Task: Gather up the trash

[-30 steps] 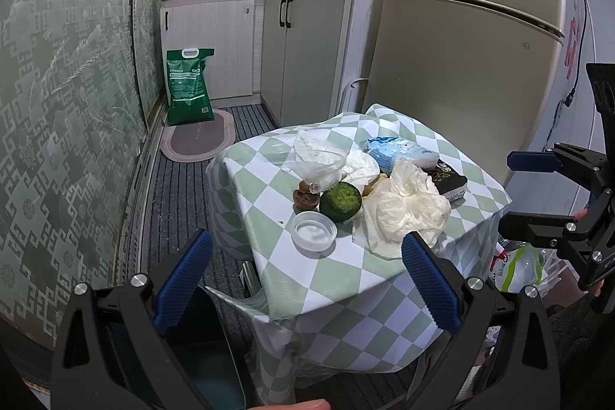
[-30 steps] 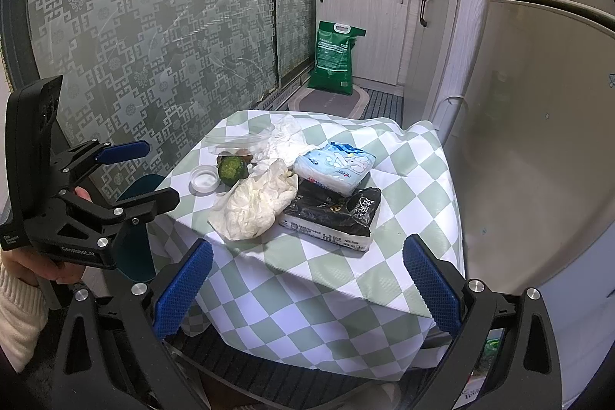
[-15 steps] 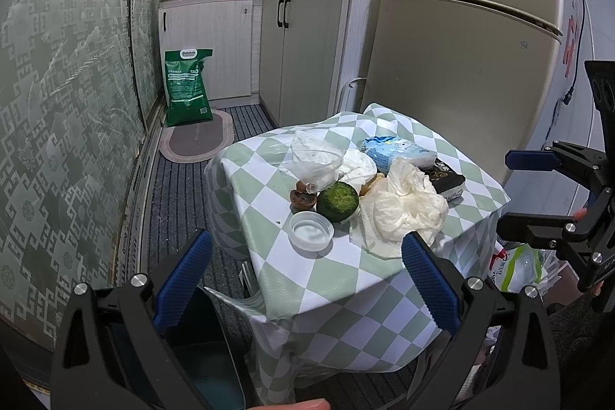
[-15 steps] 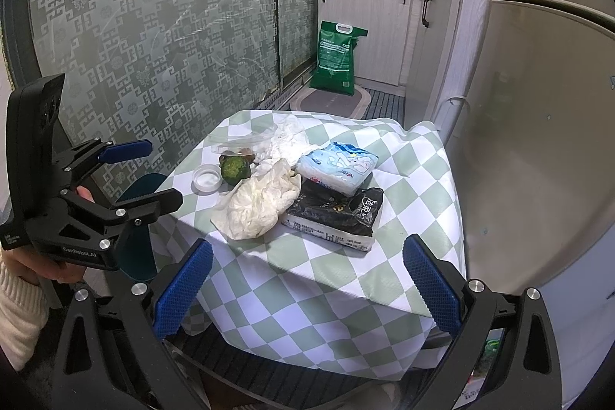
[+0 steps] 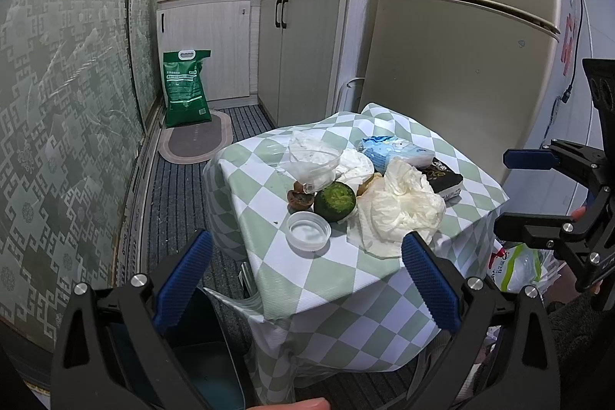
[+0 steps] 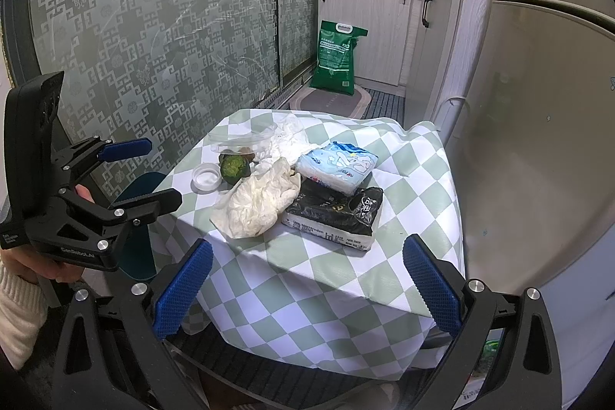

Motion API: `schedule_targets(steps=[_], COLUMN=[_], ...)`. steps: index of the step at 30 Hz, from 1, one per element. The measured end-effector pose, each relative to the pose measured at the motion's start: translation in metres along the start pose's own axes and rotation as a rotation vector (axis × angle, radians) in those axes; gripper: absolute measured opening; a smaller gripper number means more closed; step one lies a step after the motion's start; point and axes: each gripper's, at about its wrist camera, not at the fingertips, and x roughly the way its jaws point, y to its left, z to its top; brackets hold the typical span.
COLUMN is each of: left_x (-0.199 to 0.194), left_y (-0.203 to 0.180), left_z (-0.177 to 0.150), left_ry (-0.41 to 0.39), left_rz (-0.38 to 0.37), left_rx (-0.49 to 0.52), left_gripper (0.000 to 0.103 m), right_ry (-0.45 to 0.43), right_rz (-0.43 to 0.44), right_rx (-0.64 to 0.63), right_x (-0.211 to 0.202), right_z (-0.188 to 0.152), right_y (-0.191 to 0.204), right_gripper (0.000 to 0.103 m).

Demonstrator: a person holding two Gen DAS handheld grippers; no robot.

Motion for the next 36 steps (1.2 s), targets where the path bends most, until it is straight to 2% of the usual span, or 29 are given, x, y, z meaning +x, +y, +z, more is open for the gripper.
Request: schedule_targets(steps=[31,36], left_x=[-0.0001,0.0010], left_y=[-0.0044,-0.0006], left_z=[-0.0004,-0.0014], left_ry=[0.000,-0.004], left_rz=[0.003,0.027], left_rx=[0.011,0.024], left_gripper=[0.100,0.100], right_ry=[0.001,-0.008], right_rz=[-0.003,0.001], right_rx=[-0.003,-0.001], right_x=[0.0003,-0.0008], right_z=[-0.0006,-0.0013], right_y=[-0.0003,-0.0005], right_gripper=[0.100,0.100])
